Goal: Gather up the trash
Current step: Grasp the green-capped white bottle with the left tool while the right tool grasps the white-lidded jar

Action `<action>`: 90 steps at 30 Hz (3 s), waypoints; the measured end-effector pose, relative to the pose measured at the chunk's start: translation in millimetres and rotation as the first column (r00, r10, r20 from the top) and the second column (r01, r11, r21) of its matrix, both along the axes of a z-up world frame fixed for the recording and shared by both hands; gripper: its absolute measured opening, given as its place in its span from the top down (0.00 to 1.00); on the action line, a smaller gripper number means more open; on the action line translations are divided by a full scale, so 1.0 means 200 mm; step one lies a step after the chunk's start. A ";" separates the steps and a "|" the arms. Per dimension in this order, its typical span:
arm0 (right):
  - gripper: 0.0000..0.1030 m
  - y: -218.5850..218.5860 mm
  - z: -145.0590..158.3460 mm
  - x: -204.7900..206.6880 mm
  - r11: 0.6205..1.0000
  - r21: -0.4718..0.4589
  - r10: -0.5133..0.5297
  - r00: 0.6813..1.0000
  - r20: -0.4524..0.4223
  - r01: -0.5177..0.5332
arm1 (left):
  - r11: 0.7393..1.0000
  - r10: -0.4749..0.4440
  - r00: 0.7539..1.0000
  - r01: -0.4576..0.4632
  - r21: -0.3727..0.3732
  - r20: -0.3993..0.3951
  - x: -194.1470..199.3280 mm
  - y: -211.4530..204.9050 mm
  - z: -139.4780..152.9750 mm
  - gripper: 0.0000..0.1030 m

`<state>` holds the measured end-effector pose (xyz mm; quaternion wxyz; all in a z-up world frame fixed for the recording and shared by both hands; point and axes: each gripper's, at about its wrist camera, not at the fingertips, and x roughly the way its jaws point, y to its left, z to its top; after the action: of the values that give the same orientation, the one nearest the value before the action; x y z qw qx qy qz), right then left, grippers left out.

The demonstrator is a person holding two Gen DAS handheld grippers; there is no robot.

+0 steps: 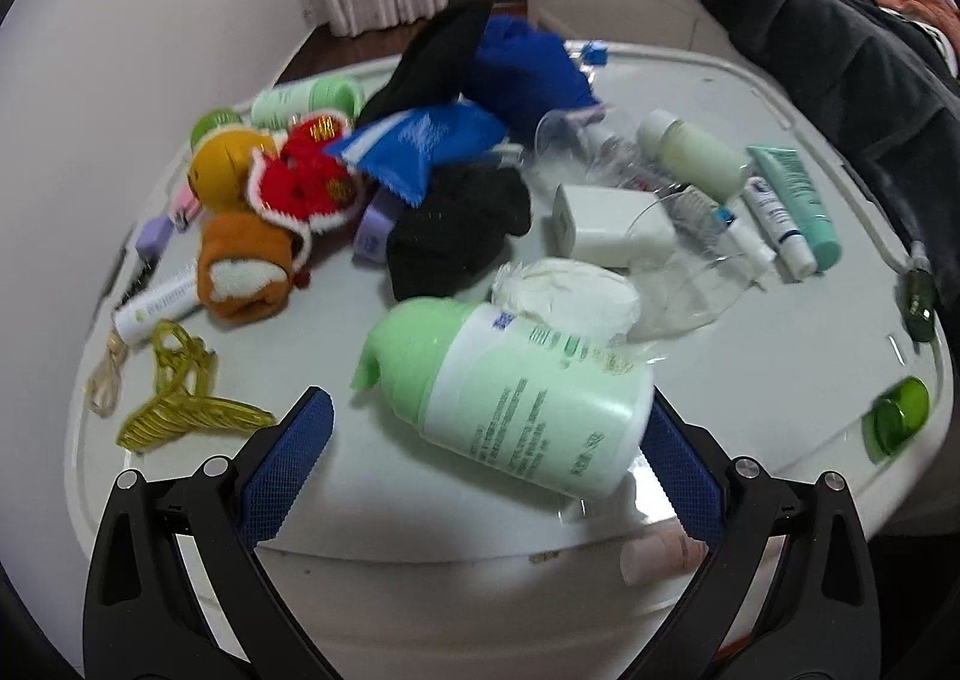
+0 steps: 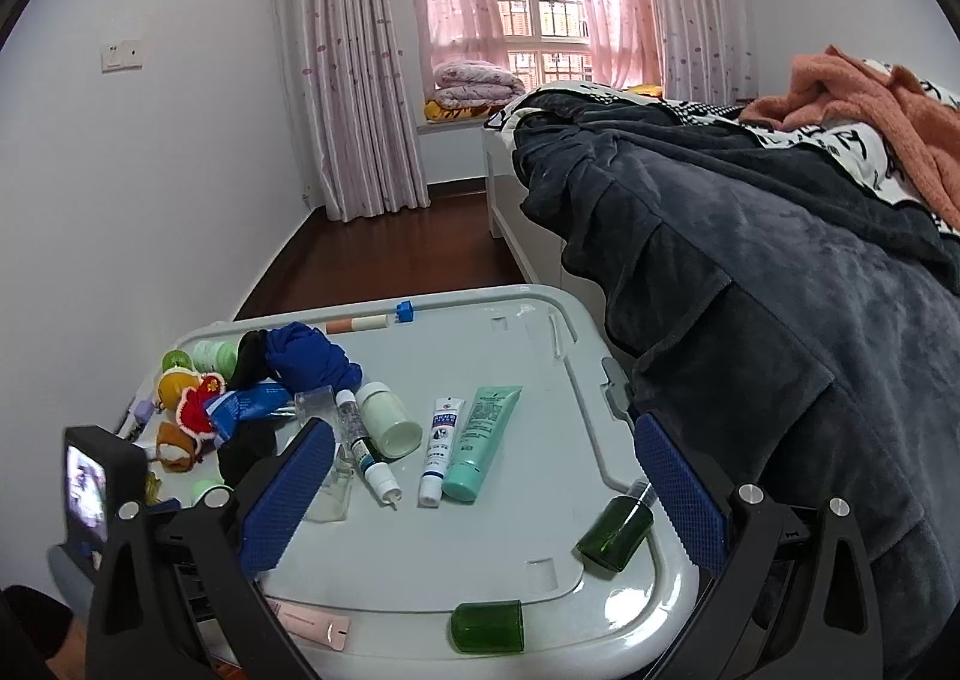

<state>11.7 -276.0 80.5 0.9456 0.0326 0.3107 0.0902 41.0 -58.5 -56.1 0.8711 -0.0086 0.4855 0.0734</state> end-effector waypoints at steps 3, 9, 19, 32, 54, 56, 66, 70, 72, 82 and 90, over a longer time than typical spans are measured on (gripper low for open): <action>0.04 0.01 0.00 0.00 1.000 -0.001 0.007 1.000 0.001 -0.007 | 0.999 0.020 1.000 -0.020 -0.037 -0.002 0.02 0.02 -0.02 0.10; 0.04 0.07 0.01 -0.04 0.996 -0.081 0.029 0.999 0.039 -0.026 | 0.991 0.025 0.999 -0.019 -0.131 0.045 0.00 0.09 -0.02 0.29; 0.04 0.09 -0.01 -0.03 0.996 -0.084 0.036 0.999 0.028 -0.034 | 0.993 0.024 0.996 -0.014 -0.117 0.084 -0.04 0.14 0.04 0.43; 0.04 0.11 -0.02 -0.04 0.995 -0.090 0.047 0.999 0.027 -0.044 | 0.997 0.057 0.997 -0.054 -0.048 0.060 0.12 0.16 -0.03 0.12; 0.04 0.10 -0.02 -0.04 0.996 -0.079 0.037 0.999 0.022 -0.035 | 0.960 0.164 0.983 -0.141 -0.242 0.079 0.02 0.32 0.07 0.23; 0.04 0.10 -0.02 -0.03 0.996 -0.076 0.041 0.999 0.020 -0.040 | 0.940 0.225 0.972 -0.198 -0.276 0.069 0.03 0.34 0.10 0.19; 0.04 0.11 -0.01 -0.03 0.995 -0.083 0.058 0.998 0.029 -0.056 | 0.837 0.458 0.887 -0.450 -0.312 -0.050 0.25 0.35 -0.02 0.32; 0.04 0.09 0.00 -0.03 0.995 -0.073 0.064 0.998 0.021 -0.062 | 0.858 0.421 0.906 -0.412 -0.308 -0.040 0.24 0.34 -0.02 0.44; 0.04 0.08 0.00 -0.03 0.996 -0.065 0.059 0.998 0.024 -0.058 | 0.862 0.397 0.917 -0.389 -0.326 -0.045 0.18 0.36 0.00 0.45; 0.04 0.20 -0.07 0.23 0.993 -0.096 0.060 0.995 -0.079 -0.067 | 0.963 0.186 0.979 -0.166 -0.213 0.078 -0.21 0.35 0.20 0.49; 0.21 0.74 -0.39 0.65 0.881 -0.323 0.279 0.930 -0.237 -0.347 | 0.972 0.101 0.986 -0.070 -0.223 0.131 -0.26 0.30 0.20 0.49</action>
<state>142.6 -127.6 1.9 0.8755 -0.1832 0.4090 0.1807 -10.6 2.1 -15.4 0.8931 -0.1303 0.4267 0.0565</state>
